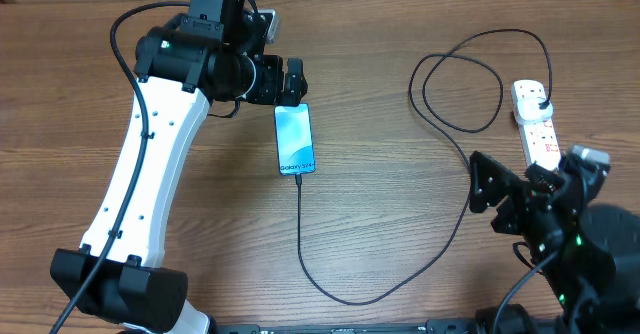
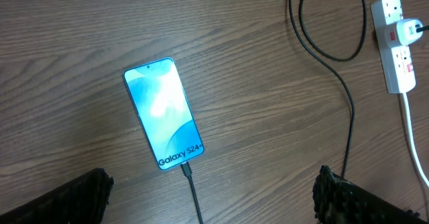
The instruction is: Plug charger to phone and switch on socket
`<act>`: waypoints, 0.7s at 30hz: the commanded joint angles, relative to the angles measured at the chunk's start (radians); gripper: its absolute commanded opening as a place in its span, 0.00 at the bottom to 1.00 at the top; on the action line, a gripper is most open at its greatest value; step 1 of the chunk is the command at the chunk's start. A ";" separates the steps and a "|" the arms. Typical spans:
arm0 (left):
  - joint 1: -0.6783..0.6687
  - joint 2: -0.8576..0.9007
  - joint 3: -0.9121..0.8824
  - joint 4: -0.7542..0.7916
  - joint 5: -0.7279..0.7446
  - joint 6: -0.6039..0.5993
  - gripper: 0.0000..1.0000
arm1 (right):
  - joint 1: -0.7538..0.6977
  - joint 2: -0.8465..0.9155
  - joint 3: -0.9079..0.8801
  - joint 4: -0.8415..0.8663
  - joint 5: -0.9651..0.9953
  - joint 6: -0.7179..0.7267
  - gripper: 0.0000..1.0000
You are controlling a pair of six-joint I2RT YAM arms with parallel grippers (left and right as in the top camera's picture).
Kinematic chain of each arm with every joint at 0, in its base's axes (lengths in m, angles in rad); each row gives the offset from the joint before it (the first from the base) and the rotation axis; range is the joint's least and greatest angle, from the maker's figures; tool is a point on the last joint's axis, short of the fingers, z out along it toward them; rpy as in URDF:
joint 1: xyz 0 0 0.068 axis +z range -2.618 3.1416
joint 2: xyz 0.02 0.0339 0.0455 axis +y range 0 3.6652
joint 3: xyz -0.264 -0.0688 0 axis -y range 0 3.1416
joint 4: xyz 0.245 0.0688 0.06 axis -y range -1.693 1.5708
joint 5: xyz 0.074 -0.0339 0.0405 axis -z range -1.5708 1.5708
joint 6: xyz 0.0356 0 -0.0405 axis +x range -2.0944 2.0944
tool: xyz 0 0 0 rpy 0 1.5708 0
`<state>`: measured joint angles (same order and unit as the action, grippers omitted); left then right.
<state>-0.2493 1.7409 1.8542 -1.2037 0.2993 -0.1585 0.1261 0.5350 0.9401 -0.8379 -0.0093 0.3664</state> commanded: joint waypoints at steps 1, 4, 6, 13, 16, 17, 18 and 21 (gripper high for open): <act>-0.006 0.000 0.007 0.004 0.004 -0.006 1.00 | -0.037 -0.090 -0.108 0.108 0.014 -0.056 1.00; -0.006 0.000 0.007 0.004 0.004 -0.006 1.00 | -0.059 -0.186 -0.243 0.258 0.004 -0.065 1.00; -0.006 0.000 0.007 0.004 0.005 -0.006 1.00 | -0.060 -0.246 -0.346 0.364 0.004 -0.065 1.00; -0.006 0.000 0.007 0.004 0.004 -0.006 1.00 | -0.060 -0.357 -0.557 0.519 -0.057 -0.118 1.00; -0.006 0.000 0.007 0.004 0.005 -0.006 1.00 | -0.060 -0.433 -0.646 0.558 -0.073 -0.141 1.00; -0.006 0.000 0.007 0.004 0.005 -0.006 1.00 | -0.060 -0.459 -0.673 0.568 -0.087 -0.165 1.00; -0.006 0.000 0.007 0.004 0.004 -0.006 0.99 | -0.060 -0.481 -0.695 0.578 -0.099 -0.184 1.00; -0.006 0.000 0.007 0.004 0.004 -0.006 1.00 | -0.060 -0.533 -0.760 0.594 -0.139 -0.220 1.00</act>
<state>-0.2493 1.7409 1.8542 -1.2037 0.2989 -0.1585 0.0719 0.0505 0.2348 -0.2604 -0.0914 0.2134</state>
